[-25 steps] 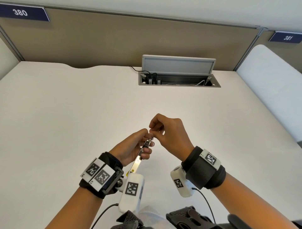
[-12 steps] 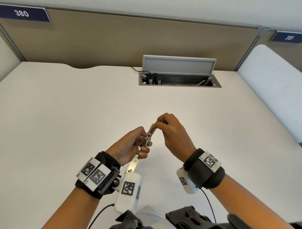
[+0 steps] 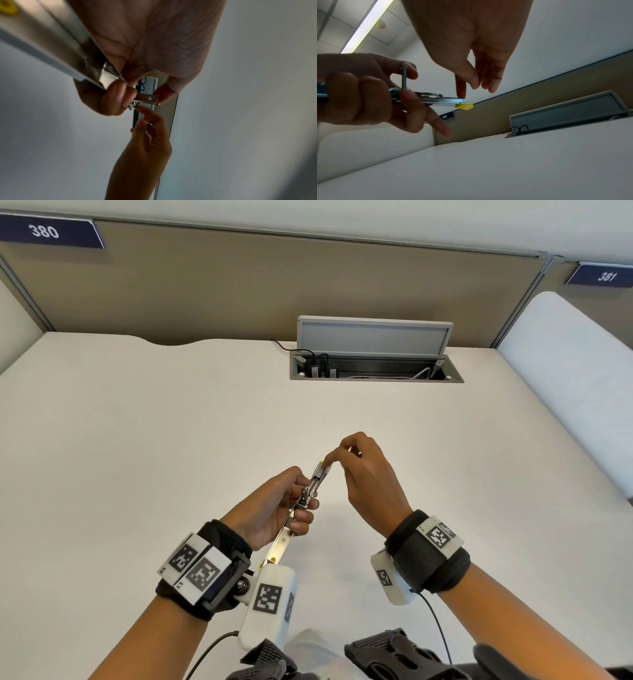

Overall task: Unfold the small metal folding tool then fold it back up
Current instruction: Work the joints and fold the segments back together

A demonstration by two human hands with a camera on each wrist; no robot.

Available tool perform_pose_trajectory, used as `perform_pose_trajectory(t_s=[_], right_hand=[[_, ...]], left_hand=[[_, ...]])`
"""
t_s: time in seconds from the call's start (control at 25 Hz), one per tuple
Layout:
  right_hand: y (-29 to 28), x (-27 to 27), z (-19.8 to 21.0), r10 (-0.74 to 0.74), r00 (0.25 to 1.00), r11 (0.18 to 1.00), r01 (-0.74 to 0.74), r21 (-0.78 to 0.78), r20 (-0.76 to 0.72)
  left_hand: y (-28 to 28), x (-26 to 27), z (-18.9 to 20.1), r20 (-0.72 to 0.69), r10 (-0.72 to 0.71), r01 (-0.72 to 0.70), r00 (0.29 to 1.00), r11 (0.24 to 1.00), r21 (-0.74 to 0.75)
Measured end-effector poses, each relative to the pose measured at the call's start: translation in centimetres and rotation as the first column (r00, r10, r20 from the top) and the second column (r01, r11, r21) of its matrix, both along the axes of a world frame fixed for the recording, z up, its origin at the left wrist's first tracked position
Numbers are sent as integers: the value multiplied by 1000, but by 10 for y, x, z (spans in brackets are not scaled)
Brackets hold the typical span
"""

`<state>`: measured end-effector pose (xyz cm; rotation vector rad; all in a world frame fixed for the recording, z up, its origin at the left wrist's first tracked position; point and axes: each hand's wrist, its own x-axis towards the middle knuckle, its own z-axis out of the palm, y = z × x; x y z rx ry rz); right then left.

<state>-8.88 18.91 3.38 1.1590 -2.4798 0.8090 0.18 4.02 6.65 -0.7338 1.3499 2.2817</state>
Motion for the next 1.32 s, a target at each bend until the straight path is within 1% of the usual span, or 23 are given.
perform_pose_trajectory(t_s=[0.08,0.16,0.24,0.28,0.32,0.44,0.6,0.76,0.88,1.08,1.16,1.24,1.32], right_hand=[[-1,-3,0,-33,992,992,48,-119,124],[-2,-4,2,-35,945,978,99,-181,325],[-4,-3,5,-18,840,976,133,-173,543],[-5,-3,6,-4,782,975,140,-170,623],[-6,-2,8,2,749,976,144,-166,663],[-6,-2,13,4,734,975,148,-165,680],[-4,-1,18,52,667,979,114,-171,743],[-4,0,15,45,646,977,130,-169,762],[-6,2,14,41,657,965,170,-201,753],[-8,2,15,63,665,955,177,-239,745],[-8,2,15,63,665,952,185,-246,744],[-8,2,14,59,668,946,201,-255,742],[-8,2,13,64,671,936,216,-277,739]], left_hand=[[0,1,0,-2,-8,8,1000,1000,-6],[1,2,-1,-14,-36,35,999,999,-29],[2,2,-3,-35,-79,76,996,994,-75],[3,2,-4,-47,-99,94,994,991,-99],[3,2,-5,-56,-117,109,992,987,-119],[3,2,-8,-66,-132,120,989,980,-161],[0,3,-7,-56,-120,109,991,981,-159],[2,2,-6,-37,-117,108,992,976,-188],[4,1,-8,-47,-108,95,993,969,-230],[4,2,-9,-89,-114,79,989,940,-331],[4,1,-10,-99,-112,72,989,935,-348],[4,0,-10,-95,-89,54,991,945,-322],[4,-1,-12,-92,-32,10,995,973,-229]])
